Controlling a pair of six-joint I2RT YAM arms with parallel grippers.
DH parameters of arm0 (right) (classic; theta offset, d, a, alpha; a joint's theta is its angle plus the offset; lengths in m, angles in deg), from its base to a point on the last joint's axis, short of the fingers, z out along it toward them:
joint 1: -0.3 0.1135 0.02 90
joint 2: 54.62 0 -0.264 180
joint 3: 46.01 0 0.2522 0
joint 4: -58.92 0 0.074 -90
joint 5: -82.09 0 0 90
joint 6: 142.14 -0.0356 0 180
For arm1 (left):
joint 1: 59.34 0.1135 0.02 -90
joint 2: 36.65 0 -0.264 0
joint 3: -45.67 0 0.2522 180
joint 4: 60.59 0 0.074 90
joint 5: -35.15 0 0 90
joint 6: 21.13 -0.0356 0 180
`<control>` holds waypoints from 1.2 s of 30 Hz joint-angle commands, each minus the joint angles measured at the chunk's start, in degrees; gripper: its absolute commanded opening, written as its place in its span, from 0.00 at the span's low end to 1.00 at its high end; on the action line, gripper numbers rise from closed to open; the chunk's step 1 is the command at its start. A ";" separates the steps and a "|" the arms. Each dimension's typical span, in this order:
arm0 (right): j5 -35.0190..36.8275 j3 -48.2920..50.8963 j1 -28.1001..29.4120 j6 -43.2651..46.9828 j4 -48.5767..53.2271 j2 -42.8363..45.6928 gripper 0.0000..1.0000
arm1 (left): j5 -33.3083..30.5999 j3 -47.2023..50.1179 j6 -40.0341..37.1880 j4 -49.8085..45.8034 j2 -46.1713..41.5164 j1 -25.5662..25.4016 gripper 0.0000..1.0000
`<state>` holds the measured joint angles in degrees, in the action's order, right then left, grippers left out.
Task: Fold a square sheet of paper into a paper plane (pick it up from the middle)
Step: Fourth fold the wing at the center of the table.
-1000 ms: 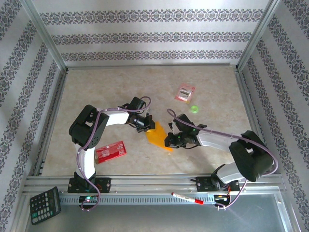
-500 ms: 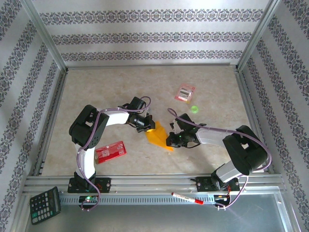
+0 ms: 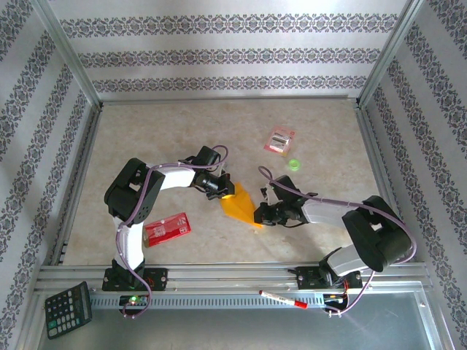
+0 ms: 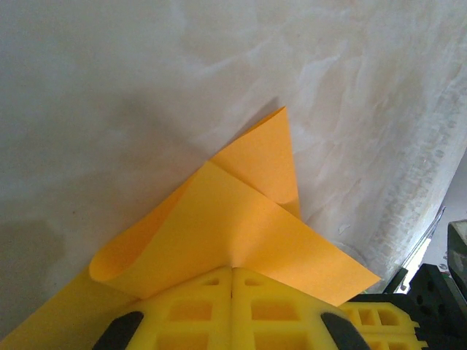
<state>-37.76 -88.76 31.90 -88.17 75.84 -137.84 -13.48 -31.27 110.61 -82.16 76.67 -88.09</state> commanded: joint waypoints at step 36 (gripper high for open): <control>-1.03 7.34 -4.50 -6.73 -2.89 -6.09 0.00 | -2.39 5.62 8.83 4.92 -12.79 -4.94 0.05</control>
<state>-46.11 -84.34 27.40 -94.45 66.64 -140.18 -15.67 -28.39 116.51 -79.61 64.71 -90.06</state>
